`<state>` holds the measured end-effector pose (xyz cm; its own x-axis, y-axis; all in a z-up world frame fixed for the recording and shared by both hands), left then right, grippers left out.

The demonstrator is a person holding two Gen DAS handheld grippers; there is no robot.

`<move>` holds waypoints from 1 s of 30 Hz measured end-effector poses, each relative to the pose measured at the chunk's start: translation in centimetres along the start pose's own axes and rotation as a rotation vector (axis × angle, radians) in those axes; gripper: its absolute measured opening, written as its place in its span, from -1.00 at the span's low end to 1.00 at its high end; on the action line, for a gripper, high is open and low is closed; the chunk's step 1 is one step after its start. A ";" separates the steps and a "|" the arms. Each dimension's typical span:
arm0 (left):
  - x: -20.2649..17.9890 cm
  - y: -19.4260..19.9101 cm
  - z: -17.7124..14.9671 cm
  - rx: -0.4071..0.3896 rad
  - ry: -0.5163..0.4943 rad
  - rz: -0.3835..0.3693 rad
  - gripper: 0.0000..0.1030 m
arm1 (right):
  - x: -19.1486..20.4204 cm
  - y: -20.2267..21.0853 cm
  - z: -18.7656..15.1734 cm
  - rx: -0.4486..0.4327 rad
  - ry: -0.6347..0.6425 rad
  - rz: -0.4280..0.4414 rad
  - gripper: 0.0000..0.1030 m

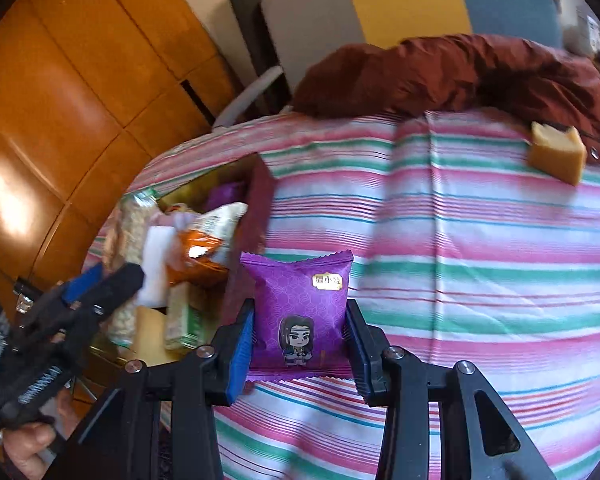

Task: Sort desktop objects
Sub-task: 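Carry the purple packet and cracker packet over the gold tray, then release the cracker packet and purple packet into the gold tray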

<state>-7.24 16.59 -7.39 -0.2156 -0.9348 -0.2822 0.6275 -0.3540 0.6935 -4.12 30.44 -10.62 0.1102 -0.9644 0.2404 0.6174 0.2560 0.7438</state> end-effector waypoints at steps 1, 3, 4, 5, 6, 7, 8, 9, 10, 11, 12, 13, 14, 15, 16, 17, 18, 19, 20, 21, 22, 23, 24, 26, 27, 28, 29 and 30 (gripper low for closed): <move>0.8 0.0 -0.1 0.002 0.017 0.004 -0.05 | 0.5 -0.2 0.4 0.000 0.006 0.008 -0.18; 2.0 0.0 -0.4 0.006 0.040 0.015 -0.05 | 1.6 -0.6 1.4 -0.005 0.021 0.022 -0.18; 2.5 -0.1 -0.5 0.010 0.049 0.021 -0.06 | 2.0 -0.8 1.8 -0.008 0.031 0.029 -0.18; 3.2 -0.2 -0.7 0.013 0.062 0.027 -0.05 | 2.7 -1.0 2.5 -0.010 0.043 0.040 -0.18; 3.5 -0.3 -0.9 0.016 0.070 0.030 -0.05 | 3.2 -1.3 2.9 -0.011 0.050 0.048 -0.18; 4.1 -0.4 -1.1 0.022 0.080 0.035 -0.06 | 3.8 -1.5 3.4 -0.013 0.061 0.055 -0.18; 4.6 -0.6 -1.3 0.028 0.087 0.044 -0.06 | 4.4 -2.0 4.0 -0.012 0.078 0.062 -0.18; 4.9 -0.8 -1.5 0.032 0.092 0.046 -0.06 | 4.9 -2.2 4.3 -0.011 0.089 0.067 -0.18; 5.2 -1.0 -1.6 0.037 0.098 0.047 -0.06 | 5.3 -2.6 4.8 -0.008 0.098 0.073 -0.18; 5.5 -1.2 -1.7 0.041 0.103 0.049 -0.06 | 5.9 -3.2 5.3 -0.002 0.107 0.080 -0.18; 5.5 -1.3 -1.8 0.039 0.104 0.048 -0.06 | 6.2 -3.6 5.7 0.001 0.114 0.082 -0.18; 5.6 -1.4 -1.8 0.040 0.104 0.046 -0.06 | 6.5 -4.0 6.2 0.004 0.120 0.088 -0.18; 5.6 -1.5 -1.8 0.043 0.102 0.044 -0.06 | 7.0 -4.6 6.9 0.008 0.121 0.101 -0.18; 5.6 -1.8 -1.8 0.046 0.104 0.044 -0.06 | 7.4 -5.1 7.4 0.011 0.121 0.111 -0.18; 5.6 -2.0 -1.9 0.052 0.104 0.042 -0.06 | 7.8 -5.6 8.1 0.014 0.121 0.121 -0.17; 5.5 -2.3 -2.0 0.061 0.105 0.039 -0.06 | 8.2 -6.2 8.8 0.018 0.124 0.124 -0.17; 5.5 -2.5 -2.1 0.068 0.107 0.035 -0.06 | 8.5 -6.6 9.3 0.018 0.128 0.128 -0.16; 5.5 -2.8 -2.1 0.074 0.108 0.033 -0.06 | 9.0 -7.1 9.9 0.017 0.128 0.146 -0.09; 5.5 -3.1 -2.2 0.081 0.116 0.034 -0.06 | 9.3 -7.4 10.3 0.016 0.121 0.167 -0.03; 5.6 -3.2 -2.2 0.081 0.121 0.034 -0.06 | 9.5 -7.7 10.8 0.011 0.106 0.180 0.05; 5.6 -3.4 -2.1 0.081 0.119 0.034 -0.06 | 9.5 -7.9 11.2 0.005 0.088 0.182 0.15; 5.6 -3.6 -2.0 0.079 0.111 0.038 -0.06 | 9.4 -7.9 11.6 -0.003 0.077 0.179 0.15; 5.6 -3.9 -1.9 0.081 0.100 0.051 -0.05 | 9.4 -7.9 11.7 -0.007 0.072 0.184 0.15; 5.7 -4.3 -1.6 0.085 0.109 0.047 -0.05 | 9.3 -7.6 11.4 -0.008 0.057 0.197 0.15; 5.6 -4.4 -1.4 0.085 0.109 0.047 -0.05 | 9.2 -7.4 11.1 -0.009 0.056 0.195 0.15; 5.5 -4.5 -1.2 0.084 0.105 0.049 -0.05 | 9.1 -7.1 10.6 -0.010 0.060 0.190 0.15; 5.5 -4.6 -1.1 0.084 0.106 0.048 -0.04 | 8.9 -6.8 10.0 -0.007 0.062 0.181 0.15; 5.5 -4.7 -1.0 0.090 0.121 0.040 -0.03 | 8.7 -6.7 9.5 -0.003 0.061 0.172 0.15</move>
Point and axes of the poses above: each gripper's, at about its wrist camera, not at the fingertips, and y roughly against the way its jaws point, x to its left, z to its top, the point moved 9 cm from there along -y, roughly the way its jaws point, and after that the axes turned 14 degrees about y, right-handed, at the moved point
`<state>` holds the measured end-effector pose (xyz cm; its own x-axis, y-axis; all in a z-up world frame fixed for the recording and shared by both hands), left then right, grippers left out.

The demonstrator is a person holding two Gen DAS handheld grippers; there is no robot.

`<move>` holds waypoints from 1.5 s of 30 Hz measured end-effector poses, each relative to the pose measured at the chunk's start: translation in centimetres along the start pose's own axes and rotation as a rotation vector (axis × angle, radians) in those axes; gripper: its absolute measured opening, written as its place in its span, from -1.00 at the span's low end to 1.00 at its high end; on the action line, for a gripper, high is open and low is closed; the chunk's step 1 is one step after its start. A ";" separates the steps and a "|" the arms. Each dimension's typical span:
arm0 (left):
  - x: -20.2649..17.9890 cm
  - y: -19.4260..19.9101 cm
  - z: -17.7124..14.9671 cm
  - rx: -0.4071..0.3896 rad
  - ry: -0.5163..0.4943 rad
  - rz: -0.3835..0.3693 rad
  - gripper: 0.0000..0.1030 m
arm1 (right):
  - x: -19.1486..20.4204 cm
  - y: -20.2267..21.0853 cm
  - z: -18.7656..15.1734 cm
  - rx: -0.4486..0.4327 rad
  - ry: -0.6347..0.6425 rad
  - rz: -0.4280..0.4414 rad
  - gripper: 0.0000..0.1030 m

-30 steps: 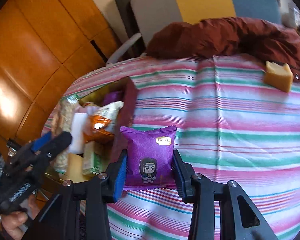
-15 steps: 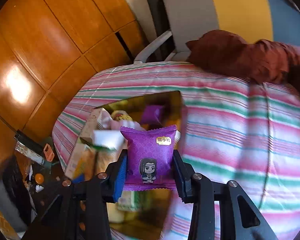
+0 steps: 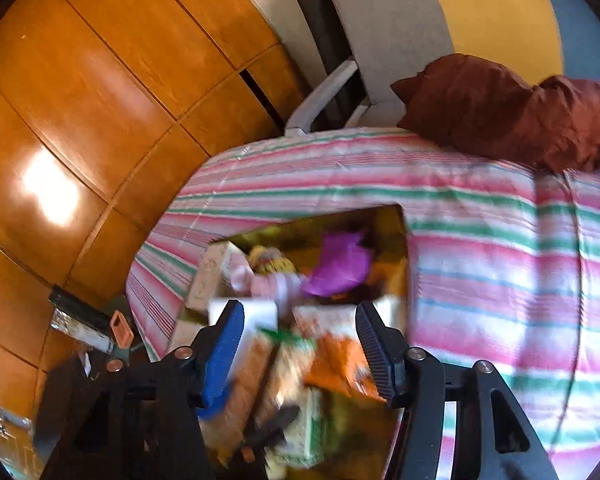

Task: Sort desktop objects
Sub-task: 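Release the cracker packet and purple packet into the gold tray, then move both grippers back toward the two yellow sponges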

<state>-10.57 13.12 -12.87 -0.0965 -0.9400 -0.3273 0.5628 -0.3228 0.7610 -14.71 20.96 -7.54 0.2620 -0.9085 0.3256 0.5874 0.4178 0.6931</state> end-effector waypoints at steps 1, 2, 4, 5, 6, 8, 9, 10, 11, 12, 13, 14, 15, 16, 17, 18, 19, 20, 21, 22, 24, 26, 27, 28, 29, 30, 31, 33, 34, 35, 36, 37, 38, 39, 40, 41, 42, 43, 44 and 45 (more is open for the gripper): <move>0.0 0.1 0.1 0.000 0.012 -0.006 -0.02 | -0.2 0.4 -0.8 0.005 -0.002 -0.014 0.18; 0.0 0.2 0.2 -0.006 0.017 -0.007 0.00 | -0.4 0.8 -1.5 0.006 -0.001 -0.028 0.20; 0.0 0.6 0.4 -0.025 0.010 0.002 0.04 | -0.9 1.8 -2.9 0.002 0.004 -0.057 0.26; -0.1 0.9 0.4 -0.032 0.008 0.000 0.06 | -1.2 2.3 -3.6 0.003 0.001 -0.077 0.27; -0.2 1.2 0.4 -0.042 0.005 0.002 0.06 | -1.5 2.7 -4.1 0.003 -0.002 -0.086 0.27; -0.4 1.9 0.4 -0.056 0.000 0.009 0.06 | -2.0 3.6 -5.0 -0.002 -0.012 -0.104 0.29; -0.4 2.2 0.5 -0.066 -0.003 0.008 0.07 | -2.1 3.9 -5.3 -0.003 -0.016 -0.114 0.30; -0.5 2.6 0.6 -0.076 -0.008 0.014 0.08 | -2.3 4.3 -5.6 -0.005 -0.018 -0.126 0.31; -0.5 2.8 0.7 -0.082 -0.016 0.021 0.08 | -2.5 4.8 -6.0 -0.009 -0.019 -0.137 0.33; -0.7 3.2 0.8 -0.093 -0.027 0.026 0.08 | -2.6 5.1 -6.4 -0.013 -0.020 -0.144 0.36; -0.8 3.5 0.8 -0.101 -0.033 0.025 0.09 | -2.6 5.4 -6.6 -0.014 -0.021 -0.149 0.41; -0.9 3.8 0.8 -0.108 -0.037 0.028 0.09 | -2.7 5.7 -7.0 -0.016 -0.021 -0.158 0.44; -0.8 4.0 0.9 -0.114 -0.041 0.034 0.10 | -2.7 6.1 -7.3 -0.018 -0.021 -0.168 0.45; -0.8 4.4 0.8 -0.117 -0.041 0.036 0.10 | -2.7 6.3 -7.5 -0.019 -0.022 -0.173 0.46; -0.9 4.6 0.7 -0.118 -0.040 0.033 0.10 | -2.7 6.5 -7.8 -0.021 -0.023 -0.174 0.46; -0.8 4.9 0.7 -0.124 -0.040 0.037 0.10 | -2.7 6.7 -8.0 -0.021 -0.023 -0.175 0.47; -0.7 5.1 0.7 -0.128 -0.041 0.042 0.10 | -2.7 6.8 -8.3 -0.020 -0.024 -0.178 0.48; -0.7 5.3 0.7 -0.132 -0.042 0.046 0.10 | -2.6 6.9 -8.5 -0.019 -0.025 -0.180 0.49; -0.6 5.5 0.7 -0.137 -0.043 0.049 0.10 | -2.5 6.9 -8.8 -0.018 -0.023 -0.181 0.49; -0.5 5.8 0.7 -0.141 -0.042 0.051 0.10 | -2.4 7.0 -9.2 -0.015 -0.022 -0.184 0.49; -0.3 6.1 0.7 -0.148 -0.043 0.058 0.10 | -2.1 6.9 -9.7 -0.009 -0.015 -0.192 0.50; -0.3 6.6 0.8 -0.162 -0.046 0.061 0.10 | -1.9 6.8 -10.1 -0.002 -0.008 -0.198 0.50; -0.4 6.8 0.9 -0.169 -0.052 0.067 0.10 | -1.8 6.8 -10.3 0.001 -0.004 -0.201 0.51; -0.4 7.0 1.0 -0.177 -0.058 0.071 0.10 | -1.8 6.9 -10.5 0.002 -0.001 -0.205 0.53; -0.5 7.2 1.0 -0.181 -0.061 0.070 0.10 | -1.8 7.0 -10.6 0.002 0.002 -0.211 0.57; -0.6 7.3 1.1 -0.182 -0.062 0.068 0.11 | -1.9 7.1 -10.8 0.002 -0.001 -0.213 0.60; -0.7 7.5 1.1 -0.186 -0.063 0.065 0.12 | -2.0 7.2 -10.9 0.000 -0.007 -0.210 0.62; -1.0 7.8 1.1 -0.189 -0.069 0.062 0.12 | -2.2 7.5 -11.1 -0.005 -0.023 -0.203 0.63; -1.2 7.9 1.2 -0.190 -0.071 0.058 0.12 | -2.3 7.7 -11.2 -0.006 -0.026 -0.206 0.63; -1.4 8.1 1.2 -0.193 -0.075 0.055 0.13 | -2.5 7.8 -11.4 -0.006 -0.026 -0.213 0.63; -1.6 8.2 1.2 -0.195 -0.079 0.055 0.13 | -2.6 8.0 -11.5 -0.005 -0.028 -0.217 0.63; -1.7 8.3 1.2 -0.197 -0.085 0.055 0.13 | -2.7 8.1 -11.6 -0.005 -0.031 -0.220 0.64; -1.9 8.4 1.2 -0.200 -0.089 0.054 0.13 | -2.9 8.2 -11.8 -0.004 -0.034 -0.221 0.66; -2.1 8.5 1.2 -0.201 -0.094 0.053 0.13 | -3.2 8.3 -12.1 -0.002 -0.041 -0.224 0.67; -2.3 8.5 1.2 -0.201 -0.098 0.052 0.13 | -3.5 8.5 -12.3 -0.001 -0.049 -0.227 0.67; -2.5 8.5 1.2 -0.201 -0.100 0.049 0.13 | -3.8 8.6 -12.4 0.000 -0.056 -0.229 0.67; -2.7 8.6 1.2 -0.202 -0.104 0.048 0.13 | -4.0 8.8 -12.6 0.000 -0.061 -0.231 0.67; -2.9 8.7 1.2 -0.202 -0.110 0.049 0.13 | -4.2 8.9 -12.7 0.001 -0.067 -0.233 0.68; -3.1 8.7 1.2 -0.201 -0.116 0.049 0.13 | -4.6 9.0 -12.9 0.003 -0.075 -0.238 0.68; -3.3 8.7 1.1 -0.202 -0.123 0.046 0.13 | -4.8 9.2 -13.1 0.003 -0.081 -0.241 0.68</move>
Point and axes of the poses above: each gripper's, at about its wrist camera, not at the fingertips, and y roughly against the way its jaws point, x to its left, z to its top, the point moved 9 cm from there along -y, roughly the way its jaws point, and after that the axes turned 14 degrees about y, right-handed, at the moved point
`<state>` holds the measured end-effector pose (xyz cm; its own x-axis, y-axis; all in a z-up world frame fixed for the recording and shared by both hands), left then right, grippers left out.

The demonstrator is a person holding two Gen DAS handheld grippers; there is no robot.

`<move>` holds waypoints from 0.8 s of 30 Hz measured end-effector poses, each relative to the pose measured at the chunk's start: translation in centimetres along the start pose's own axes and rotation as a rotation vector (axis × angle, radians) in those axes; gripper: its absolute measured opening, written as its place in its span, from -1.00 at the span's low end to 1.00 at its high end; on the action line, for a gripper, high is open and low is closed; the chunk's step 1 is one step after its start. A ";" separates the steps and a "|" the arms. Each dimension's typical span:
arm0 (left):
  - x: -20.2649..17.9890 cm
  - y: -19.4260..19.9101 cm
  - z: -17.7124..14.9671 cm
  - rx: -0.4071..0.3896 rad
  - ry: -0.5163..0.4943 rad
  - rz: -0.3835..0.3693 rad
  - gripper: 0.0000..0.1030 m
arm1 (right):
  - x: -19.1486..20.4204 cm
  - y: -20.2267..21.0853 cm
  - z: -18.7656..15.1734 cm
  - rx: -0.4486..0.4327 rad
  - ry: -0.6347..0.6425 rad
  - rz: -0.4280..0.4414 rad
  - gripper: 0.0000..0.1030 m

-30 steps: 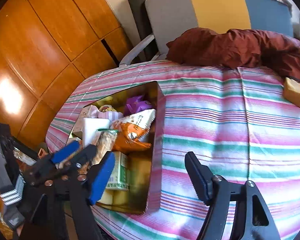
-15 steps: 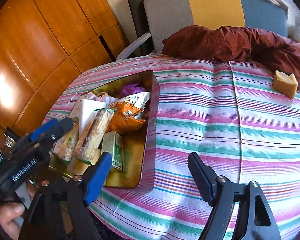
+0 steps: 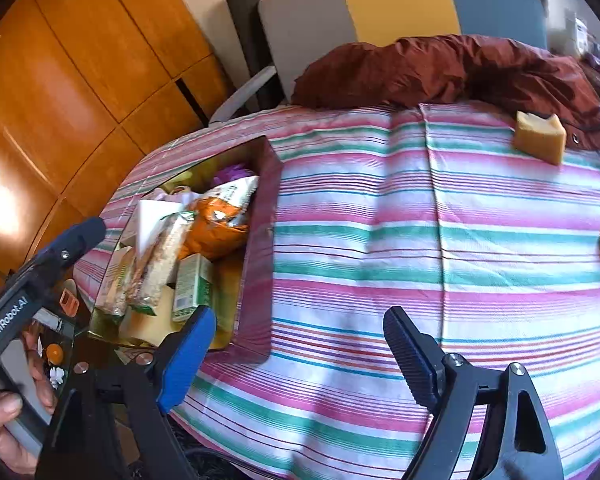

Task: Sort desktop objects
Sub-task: 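Move both grippers back toward the two yellow sponges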

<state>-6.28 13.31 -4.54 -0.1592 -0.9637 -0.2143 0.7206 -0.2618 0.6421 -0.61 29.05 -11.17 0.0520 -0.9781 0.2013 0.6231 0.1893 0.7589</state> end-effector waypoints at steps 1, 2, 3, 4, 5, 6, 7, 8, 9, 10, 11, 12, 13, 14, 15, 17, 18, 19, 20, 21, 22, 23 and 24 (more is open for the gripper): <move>-0.1 0.0 0.0 -0.001 -0.004 -0.001 0.13 | -0.3 0.1 -0.1 0.001 -0.005 -0.004 0.68; -0.3 0.0 0.0 0.000 -0.009 0.000 0.13 | -0.6 0.2 -0.2 0.001 -0.007 -0.012 0.68; -0.5 0.0 -0.1 0.002 -0.015 0.001 0.13 | -0.9 0.2 -0.2 0.001 -0.007 -0.021 0.69; -0.7 0.0 -0.1 0.004 -0.020 -0.001 0.13 | -1.1 0.3 -0.3 0.002 -0.006 -0.031 0.69; -0.9 -0.1 -0.1 0.006 -0.023 -0.002 0.13 | -1.5 0.4 -0.4 0.005 -0.002 -0.045 0.70; -1.1 -0.1 -0.1 0.007 -0.026 -0.004 0.13 | -1.7 0.4 -0.5 0.006 0.000 -0.056 0.70; -1.2 -0.1 -0.1 0.007 -0.029 -0.006 0.13 | -2.0 0.5 -0.5 0.008 0.003 -0.067 0.70; -1.4 -0.1 -0.1 0.006 -0.033 -0.007 0.13 | -2.3 0.7 -0.6 0.009 0.006 -0.080 0.70; -1.7 -0.1 0.0 0.004 -0.042 -0.009 0.13 | -2.6 0.8 -0.7 0.009 0.007 -0.087 0.70; -1.9 -0.1 0.0 0.005 -0.046 -0.012 0.13 | -2.9 0.9 -0.7 0.010 0.008 -0.095 0.70; -2.2 -0.2 0.1 0.006 -0.051 -0.018 0.13 | -3.2 1.0 -0.7 0.011 0.009 -0.104 0.70; -2.6 -0.2 0.2 0.006 -0.056 -0.023 0.13 | -3.6 1.2 -0.8 0.011 0.011 -0.113 0.70; -2.9 -0.2 0.2 0.006 -0.060 -0.026 0.13 | -3.9 1.4 -0.8 0.012 0.012 -0.119 0.71; -3.3 -0.3 0.2 0.008 -0.068 -0.031 0.13 | -4.4 1.5 -0.9 0.015 0.015 -0.129 0.71; -3.7 -0.4 0.3 0.011 -0.074 -0.038 0.13 | -4.7 1.7 -1.0 0.016 0.016 -0.137 0.71; -4.5 -0.5 0.3 0.011 -0.089 -0.048 0.13 | -5.6 2.1 -1.2 0.020 0.011 -0.150 0.71; -5.0 -0.6 0.4 0.012 -0.098 -0.053 0.13 | -6.2 2.3 -1.3 0.021 0.002 -0.155 0.71; -5.6 -0.7 0.5 0.013 -0.107 -0.062 0.13 | -6.8 2.5 -1.3 0.022 -0.007 -0.159 0.71; -6.0 -0.9 0.5 0.015 -0.113 -0.068 0.13 | -7.5 2.7 -1.4 0.024 -0.016 -0.166 0.71; -6.7 -1.0 0.5 0.015 -0.124 -0.077 0.13 | -8.4 2.9 -1.5 0.026 -0.027 -0.179 0.71; -7.1 -1.1 0.6 0.015 -0.131 -0.082 0.13 | -9.0 3.2 -1.5 0.027 -0.035 -0.191 0.71; -7.7 -1.2 0.6 0.018 -0.138 -0.090 0.13 | -10.0 3.5 -1.6 0.028 -0.046 -0.204 0.71; -8.1 -1.4 0.6 0.023 -0.142 -0.098 0.13 | -10.7 3.8 -1.7 0.028 -0.055 -0.211 0.71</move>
Point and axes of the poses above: each gripper's, at about its wrist camera, not at the fingertips, and y roughly against the way its jaws point, x to its left, z to its top, the point moved 9 cm from there along -y, roughly the way its jaws point, and after that the axes turned 14 degrees about y, right-handed, at the moved point
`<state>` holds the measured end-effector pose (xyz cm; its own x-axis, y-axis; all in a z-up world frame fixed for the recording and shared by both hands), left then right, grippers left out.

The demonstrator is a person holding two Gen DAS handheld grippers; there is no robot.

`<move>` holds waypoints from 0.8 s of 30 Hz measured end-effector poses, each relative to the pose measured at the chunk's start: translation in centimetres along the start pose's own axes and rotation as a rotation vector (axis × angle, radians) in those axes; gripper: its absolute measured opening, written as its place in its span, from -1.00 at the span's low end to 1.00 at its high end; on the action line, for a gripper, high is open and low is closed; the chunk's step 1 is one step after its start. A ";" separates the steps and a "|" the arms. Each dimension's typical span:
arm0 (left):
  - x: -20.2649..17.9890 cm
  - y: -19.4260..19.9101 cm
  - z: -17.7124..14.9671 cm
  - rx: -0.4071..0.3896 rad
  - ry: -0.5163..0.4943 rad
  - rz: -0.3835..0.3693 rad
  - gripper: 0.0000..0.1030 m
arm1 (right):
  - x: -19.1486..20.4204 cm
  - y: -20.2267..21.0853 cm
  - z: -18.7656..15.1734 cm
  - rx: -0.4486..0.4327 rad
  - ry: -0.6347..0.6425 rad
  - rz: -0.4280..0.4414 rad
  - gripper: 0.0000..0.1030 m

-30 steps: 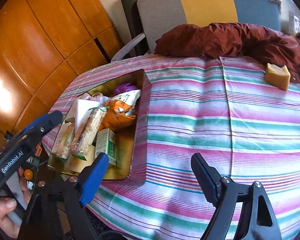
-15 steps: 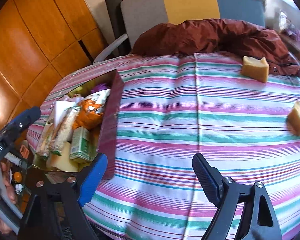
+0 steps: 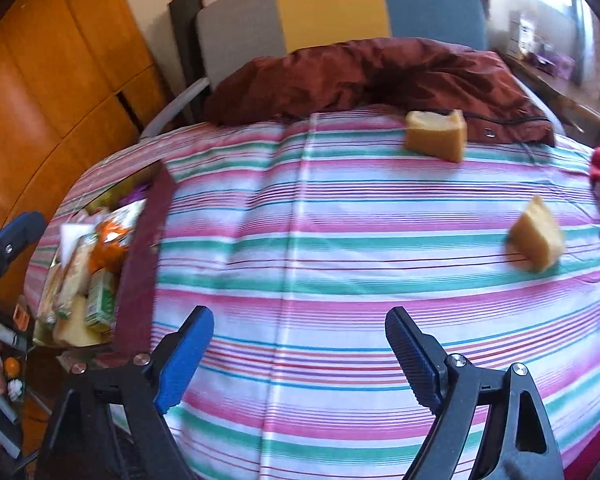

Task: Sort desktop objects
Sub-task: 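Move both grippers back toward the two yellow sponges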

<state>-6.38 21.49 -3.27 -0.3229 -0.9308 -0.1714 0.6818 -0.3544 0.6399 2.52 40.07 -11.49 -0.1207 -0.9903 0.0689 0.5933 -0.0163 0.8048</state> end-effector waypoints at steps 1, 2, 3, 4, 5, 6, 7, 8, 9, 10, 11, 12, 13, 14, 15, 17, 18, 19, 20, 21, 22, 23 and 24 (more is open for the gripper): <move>-0.4 -0.2 0.0 0.004 -0.004 -0.007 0.13 | -0.7 0.1 -0.1 0.002 -0.011 -0.008 0.71; -0.9 -0.4 -0.1 0.009 -0.011 -0.014 0.13 | -1.5 0.3 -0.1 0.004 -0.023 -0.017 0.71; -1.2 -0.6 -0.1 0.013 -0.017 -0.018 0.13 | -2.5 0.5 -0.3 0.005 -0.040 -0.027 0.71; -1.7 -0.8 -0.2 0.020 -0.024 -0.028 0.13 | -3.3 0.6 -0.4 0.006 -0.053 -0.034 0.71; -2.1 -0.9 -0.4 0.027 -0.029 -0.039 0.13 | -4.2 0.8 -0.6 0.007 -0.073 -0.040 0.71; -2.5 -1.1 -0.6 0.035 -0.035 -0.051 0.13 | -4.9 0.8 -0.8 0.010 -0.088 -0.044 0.71; -3.0 -1.2 -0.9 0.042 -0.045 -0.060 0.13 | -5.5 1.0 -1.0 0.011 -0.102 -0.050 0.72; -3.5 -1.4 -1.3 0.050 -0.052 -0.067 0.13 | -6.4 1.1 -1.3 0.016 -0.123 -0.058 0.73; -3.8 -1.6 -1.6 0.060 -0.054 -0.076 0.13 | -6.9 1.1 -1.6 0.021 -0.140 -0.062 0.73; -4.0 -1.7 -1.9 0.070 -0.055 -0.087 0.13 | -7.4 1.1 -1.9 0.027 -0.157 -0.066 0.73; -4.4 -1.8 -2.3 0.080 -0.057 -0.097 0.13 | -7.9 1.2 -2.2 0.033 -0.175 -0.070 0.73; -4.7 -2.0 -2.7 0.092 -0.063 -0.104 0.13 | -8.5 1.3 -2.6 0.039 -0.192 -0.070 0.73; -5.1 -2.1 -3.1 0.104 -0.073 -0.114 0.13 | -9.0 1.4 -2.8 0.042 -0.206 -0.069 0.73; -5.4 -2.2 -3.4 0.112 -0.075 -0.122 0.13 | -9.5 1.6 -3.1 0.043 -0.224 -0.068 0.75; -5.8 -2.3 -3.7 0.126 -0.077 -0.139 0.13 | -10.2 1.7 -3.4 0.046 -0.247 -0.067 0.76; -6.2 -2.4 -4.1 0.140 -0.081 -0.150 0.13 | -11.4 2.0 -3.7 0.048 -0.291 -0.059 0.80; -6.4 -2.5 -4.3 0.144 -0.083 -0.150 0.13 | -12.0 2.1 -3.8 0.049 -0.306 -0.064 0.80; -6.6 -2.5 -4.5 0.149 -0.088 -0.154 0.13 | -12.7 2.4 -3.9 0.048 -0.322 -0.072 0.80; -6.8 -2.5 -4.7 0.154 -0.093 -0.158 0.14 | -13.2 2.6 -3.9 0.045 -0.333 -0.080 0.81; -6.9 -2.5 -4.9 0.159 -0.097 -0.161 0.14 | -14.0 2.9 -3.8 0.036 -0.340 -0.093 0.81; -7.1 -2.5 -5.1 0.163 -0.104 -0.161 0.14 | -14.7 3.2 -3.6 0.029 -0.341 -0.110 0.82; -7.2 -2.6 -5.2 0.164 -0.111 -0.157 0.14 | -15.8 3.4 -3.5 0.026 -0.339 -0.147 0.82; -7.3 -2.6 -5.3 0.165 -0.114 -0.156 0.13 | -16.4 3.5 -3.3 0.024 -0.333 -0.168 0.82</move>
<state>-2.33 28.73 -7.67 -0.4941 -0.8466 -0.1977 0.5049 -0.4646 0.7275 9.22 55.81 -11.78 -0.4695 -0.8748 0.1194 0.5247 -0.1677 0.8346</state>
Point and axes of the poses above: each gripper's, at about its wrist camera, not at the fingertips, and y roughly against the way its jaws point, x to its left, z to its top, the point moved 9 cm from there along -y, roughly the way its jaws point, and after that the axes turned 14 degrees about y, right-handed, at the moved point
